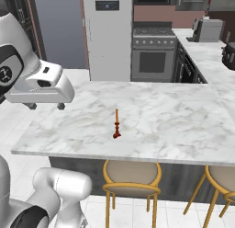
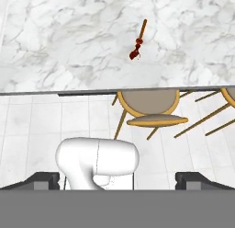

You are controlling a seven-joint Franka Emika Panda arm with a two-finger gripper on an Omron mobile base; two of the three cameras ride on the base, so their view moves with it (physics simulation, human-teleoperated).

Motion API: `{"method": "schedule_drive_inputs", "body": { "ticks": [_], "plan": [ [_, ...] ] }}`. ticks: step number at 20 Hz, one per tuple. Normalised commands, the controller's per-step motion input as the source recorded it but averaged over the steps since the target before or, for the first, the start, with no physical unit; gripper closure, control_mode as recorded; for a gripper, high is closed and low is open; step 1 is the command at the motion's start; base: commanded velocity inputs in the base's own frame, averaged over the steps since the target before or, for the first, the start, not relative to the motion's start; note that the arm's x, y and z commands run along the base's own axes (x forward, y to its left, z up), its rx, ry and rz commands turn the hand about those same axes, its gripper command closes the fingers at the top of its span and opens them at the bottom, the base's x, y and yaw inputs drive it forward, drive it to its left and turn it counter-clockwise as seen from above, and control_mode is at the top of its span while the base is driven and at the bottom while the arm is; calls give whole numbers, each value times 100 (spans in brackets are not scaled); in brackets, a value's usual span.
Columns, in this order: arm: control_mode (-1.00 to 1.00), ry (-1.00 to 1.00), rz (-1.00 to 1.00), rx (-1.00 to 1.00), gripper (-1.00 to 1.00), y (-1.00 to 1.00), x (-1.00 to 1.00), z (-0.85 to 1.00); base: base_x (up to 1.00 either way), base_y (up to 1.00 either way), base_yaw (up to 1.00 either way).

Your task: Get the candle and the liquor from the cabinet and move them to the dining counter.

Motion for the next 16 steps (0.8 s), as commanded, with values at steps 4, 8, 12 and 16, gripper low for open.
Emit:
{"method": "schedule_drive_inputs", "body": {
  "ticks": [4, 8, 12, 16],
  "plan": [
    [-100, 0, 0, 0, -100, 0, -13, 0, 0, 0, 0],
    [-100, 0, 0, 0, -100, 0, -10, 0, 0, 0, 0],
    [-100, 0, 0, 0, -100, 0, -9, 0, 0, 0, 0],
    [100, 0, 0, 0, -100, 0, -5, 0, -33, 2, 0]
  ]
}}
